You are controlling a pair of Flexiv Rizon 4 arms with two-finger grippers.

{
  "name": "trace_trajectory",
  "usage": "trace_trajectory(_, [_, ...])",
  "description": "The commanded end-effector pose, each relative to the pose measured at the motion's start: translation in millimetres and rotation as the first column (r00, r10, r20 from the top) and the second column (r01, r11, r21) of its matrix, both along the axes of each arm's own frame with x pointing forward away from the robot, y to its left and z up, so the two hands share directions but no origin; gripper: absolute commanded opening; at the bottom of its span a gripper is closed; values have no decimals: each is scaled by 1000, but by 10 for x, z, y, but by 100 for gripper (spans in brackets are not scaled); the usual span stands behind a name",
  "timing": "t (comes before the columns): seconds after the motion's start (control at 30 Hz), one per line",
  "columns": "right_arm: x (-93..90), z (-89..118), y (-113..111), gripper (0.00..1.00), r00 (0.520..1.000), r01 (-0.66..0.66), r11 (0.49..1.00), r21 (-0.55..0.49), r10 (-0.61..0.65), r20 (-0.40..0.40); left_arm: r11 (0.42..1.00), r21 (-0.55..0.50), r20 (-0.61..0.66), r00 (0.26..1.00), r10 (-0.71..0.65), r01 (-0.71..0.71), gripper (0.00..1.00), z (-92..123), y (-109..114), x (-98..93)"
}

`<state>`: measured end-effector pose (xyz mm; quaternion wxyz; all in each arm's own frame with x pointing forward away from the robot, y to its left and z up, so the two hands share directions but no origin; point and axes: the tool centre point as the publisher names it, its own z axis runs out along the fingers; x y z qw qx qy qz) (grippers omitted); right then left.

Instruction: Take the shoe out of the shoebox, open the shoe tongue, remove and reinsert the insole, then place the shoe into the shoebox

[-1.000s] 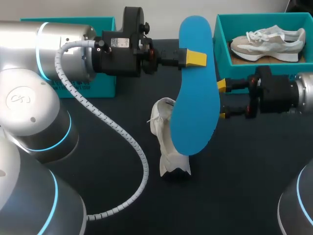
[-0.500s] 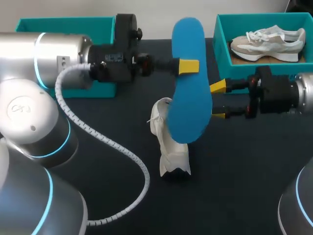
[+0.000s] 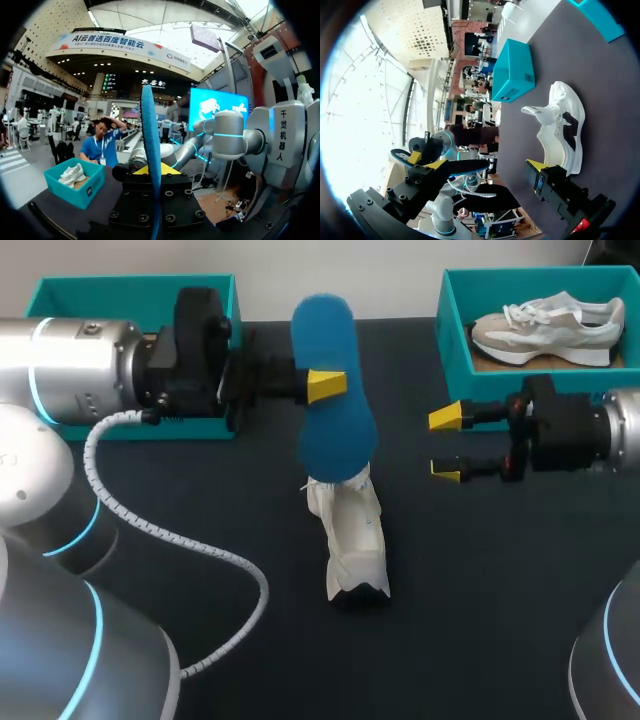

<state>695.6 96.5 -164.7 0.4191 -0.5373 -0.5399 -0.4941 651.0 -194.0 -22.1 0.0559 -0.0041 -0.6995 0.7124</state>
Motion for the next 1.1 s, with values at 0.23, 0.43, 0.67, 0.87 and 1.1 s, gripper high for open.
trace_trajectory(0.23, [-2,-1,16,100,1000,3,1000,-2,-3,0,996,-82,630,772,86,-43,0,-125,160,14])
trace_trajectory(0.43, [-2,-1,16,100,1000,3,1000,-2,-3,0,996,-82,630,772,86,-43,0,-125,160,14])
trace_trajectory(0.67, [-2,-1,16,100,1000,3,1000,-2,-3,0,985,-153,811,560,172,-82,0,-317,212,125])
trace_trajectory(0.87, [-2,-1,16,100,1000,3,1000,-2,-3,0,955,-284,889,349,296,-85,0,-407,204,245])
trace_trajectory(1.1, [-2,-1,16,100,1000,3,1000,-2,-3,0,962,-265,931,239,275,-71,0,-617,193,236])
